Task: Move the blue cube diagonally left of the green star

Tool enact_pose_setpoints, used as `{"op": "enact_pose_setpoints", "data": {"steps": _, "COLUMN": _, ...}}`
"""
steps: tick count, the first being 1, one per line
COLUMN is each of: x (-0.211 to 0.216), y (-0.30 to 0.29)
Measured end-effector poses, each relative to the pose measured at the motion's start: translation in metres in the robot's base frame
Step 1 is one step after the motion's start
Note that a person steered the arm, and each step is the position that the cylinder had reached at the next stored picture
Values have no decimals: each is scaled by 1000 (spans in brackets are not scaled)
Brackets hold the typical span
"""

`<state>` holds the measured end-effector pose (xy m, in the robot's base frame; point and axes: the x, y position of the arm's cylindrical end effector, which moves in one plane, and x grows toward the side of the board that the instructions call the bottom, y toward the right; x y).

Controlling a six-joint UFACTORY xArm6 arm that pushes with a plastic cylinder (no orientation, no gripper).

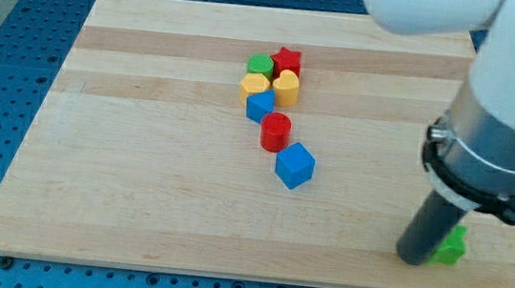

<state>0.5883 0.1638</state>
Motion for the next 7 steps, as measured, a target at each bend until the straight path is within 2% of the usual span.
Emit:
{"op": "enact_pose_setpoints", "data": {"steps": 2, "x": 1, "y": -5}}
{"op": "enact_pose_setpoints", "data": {"steps": 3, "x": 2, "y": -91}}
{"op": "enact_pose_setpoints", "data": {"steps": 4, "x": -21, "y": -158}}
{"op": "enact_pose_setpoints", "data": {"steps": 5, "x": -68, "y": -191}}
{"op": "enact_pose_setpoints", "data": {"steps": 6, "x": -105, "y": -192}}
{"op": "enact_pose_setpoints", "data": {"steps": 7, "x": -106, "y": -160}}
